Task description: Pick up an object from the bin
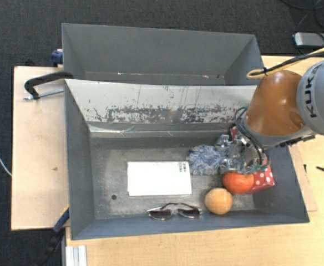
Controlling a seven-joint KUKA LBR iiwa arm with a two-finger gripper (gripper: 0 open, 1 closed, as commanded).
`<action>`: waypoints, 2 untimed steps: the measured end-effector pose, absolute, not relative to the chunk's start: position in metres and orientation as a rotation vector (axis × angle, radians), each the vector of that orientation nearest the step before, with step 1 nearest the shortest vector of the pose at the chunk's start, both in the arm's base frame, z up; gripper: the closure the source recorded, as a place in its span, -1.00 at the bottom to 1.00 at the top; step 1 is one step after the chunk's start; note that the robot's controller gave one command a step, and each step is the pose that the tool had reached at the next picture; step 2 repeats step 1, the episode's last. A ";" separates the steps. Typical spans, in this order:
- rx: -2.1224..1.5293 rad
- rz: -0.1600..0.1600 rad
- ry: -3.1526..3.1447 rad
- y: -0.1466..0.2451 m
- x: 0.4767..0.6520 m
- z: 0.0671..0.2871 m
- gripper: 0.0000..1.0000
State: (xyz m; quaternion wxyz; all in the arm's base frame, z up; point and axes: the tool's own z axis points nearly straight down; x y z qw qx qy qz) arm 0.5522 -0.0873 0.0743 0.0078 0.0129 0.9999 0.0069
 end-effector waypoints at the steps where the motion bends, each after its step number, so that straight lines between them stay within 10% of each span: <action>1: 0.123 0.000 3.131 -0.093 0.547 0.220 1.00; 2: 0.123 0.000 3.131 -0.093 0.547 0.220 1.00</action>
Offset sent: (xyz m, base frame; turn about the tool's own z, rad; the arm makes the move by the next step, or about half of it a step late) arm 0.0000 0.0000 0.0000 0.0000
